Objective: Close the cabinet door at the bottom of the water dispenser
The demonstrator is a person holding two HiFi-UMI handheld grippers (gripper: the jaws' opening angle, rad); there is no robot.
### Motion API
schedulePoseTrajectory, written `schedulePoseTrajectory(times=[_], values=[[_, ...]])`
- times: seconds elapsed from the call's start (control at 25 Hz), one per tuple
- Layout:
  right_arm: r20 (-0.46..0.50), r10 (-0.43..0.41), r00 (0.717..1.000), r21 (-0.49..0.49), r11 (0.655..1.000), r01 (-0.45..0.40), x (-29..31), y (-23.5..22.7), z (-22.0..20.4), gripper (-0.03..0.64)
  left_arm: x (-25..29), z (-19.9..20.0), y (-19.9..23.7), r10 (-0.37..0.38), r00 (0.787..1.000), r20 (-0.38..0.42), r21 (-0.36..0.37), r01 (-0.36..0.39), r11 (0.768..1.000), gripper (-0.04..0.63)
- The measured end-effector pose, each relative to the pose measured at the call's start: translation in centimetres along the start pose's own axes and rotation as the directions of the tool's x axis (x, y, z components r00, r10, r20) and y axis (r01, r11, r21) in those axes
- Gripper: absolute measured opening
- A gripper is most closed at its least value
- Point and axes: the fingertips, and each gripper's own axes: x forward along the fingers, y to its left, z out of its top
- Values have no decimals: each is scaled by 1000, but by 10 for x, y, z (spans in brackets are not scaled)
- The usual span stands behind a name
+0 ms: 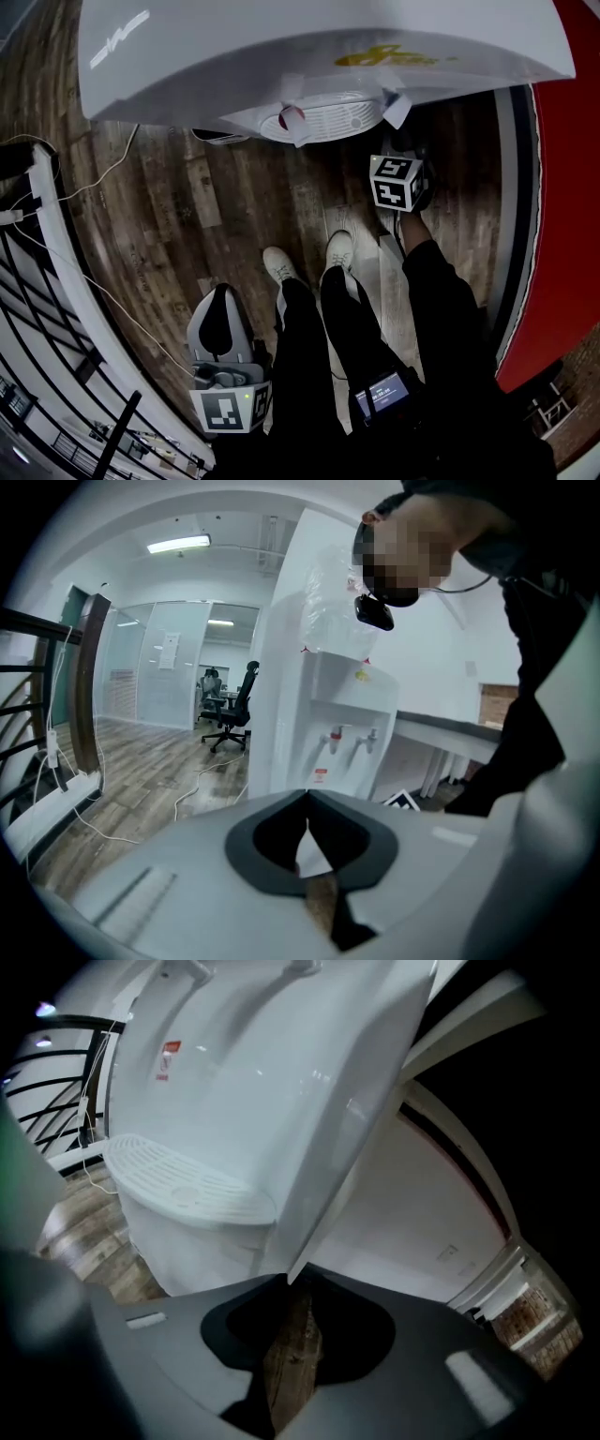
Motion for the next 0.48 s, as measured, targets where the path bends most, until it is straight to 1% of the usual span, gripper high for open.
schedulePoseTrajectory(times=[0.08,0.24,0.32,0.4,0.48], values=[[35,-10,999,48,999,8,-12,0,1,2,-1,2,1,9,1000,5,21,-9,1000,6],[90,71,993,194,977,-87,-37,14,3,-2,1,20,3,29,998,49,15,-30,999,6],[133,86,987,229,966,-115,-53,20,9,-1,3,25,3,27,998,56,31,-29,999,6],[199,104,974,259,953,-155,-75,25,21,-2,7,29,2,31,998,60,36,-33,999,6],[257,111,960,310,932,-190,-101,26,35,-2,13,35,2,42,996,77,40,-46,998,6]])
